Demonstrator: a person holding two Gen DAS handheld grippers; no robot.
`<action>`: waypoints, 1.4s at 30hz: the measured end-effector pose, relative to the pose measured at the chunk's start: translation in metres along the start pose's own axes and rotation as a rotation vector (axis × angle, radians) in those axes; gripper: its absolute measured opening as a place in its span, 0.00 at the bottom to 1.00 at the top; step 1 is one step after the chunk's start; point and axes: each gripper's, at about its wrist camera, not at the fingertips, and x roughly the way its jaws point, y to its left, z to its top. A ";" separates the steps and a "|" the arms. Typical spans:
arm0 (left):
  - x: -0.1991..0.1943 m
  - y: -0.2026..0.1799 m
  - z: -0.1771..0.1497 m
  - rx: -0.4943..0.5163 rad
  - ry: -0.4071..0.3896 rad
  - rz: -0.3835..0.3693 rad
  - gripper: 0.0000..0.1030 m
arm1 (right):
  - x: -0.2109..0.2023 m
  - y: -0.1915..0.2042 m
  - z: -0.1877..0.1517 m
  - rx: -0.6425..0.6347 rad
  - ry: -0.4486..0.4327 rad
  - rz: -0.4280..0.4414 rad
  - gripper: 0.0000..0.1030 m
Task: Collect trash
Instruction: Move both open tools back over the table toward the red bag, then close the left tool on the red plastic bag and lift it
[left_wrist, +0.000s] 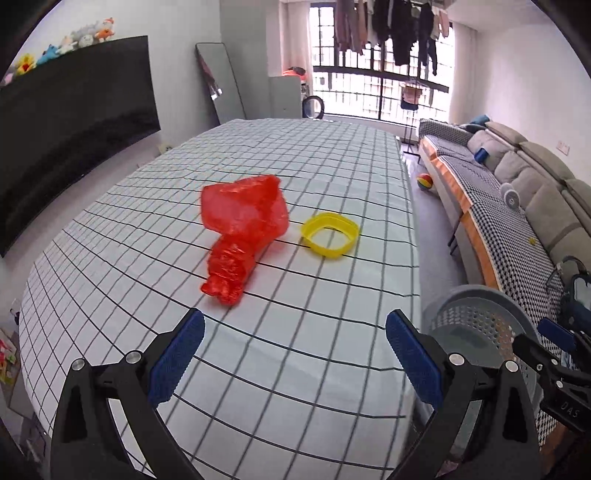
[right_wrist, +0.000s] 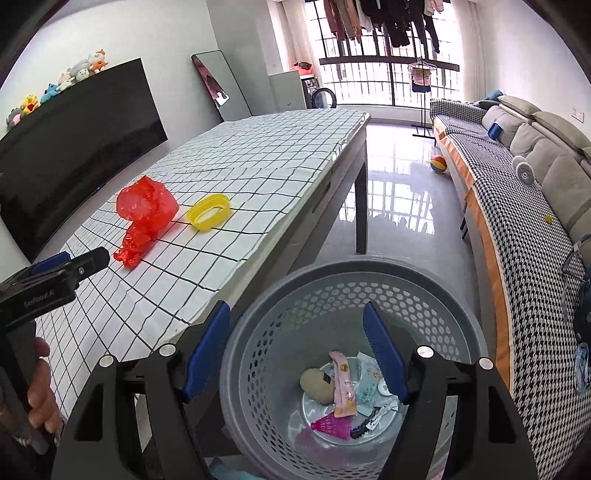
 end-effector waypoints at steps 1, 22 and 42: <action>0.004 0.008 0.004 -0.008 -0.005 0.016 0.94 | 0.002 0.004 0.004 -0.009 0.002 0.004 0.69; 0.119 0.065 0.044 0.005 0.047 0.085 0.94 | 0.064 0.051 0.046 -0.095 0.085 0.062 0.69; 0.150 0.077 0.043 -0.032 0.073 0.023 0.34 | 0.131 0.083 0.089 -0.214 0.147 0.081 0.69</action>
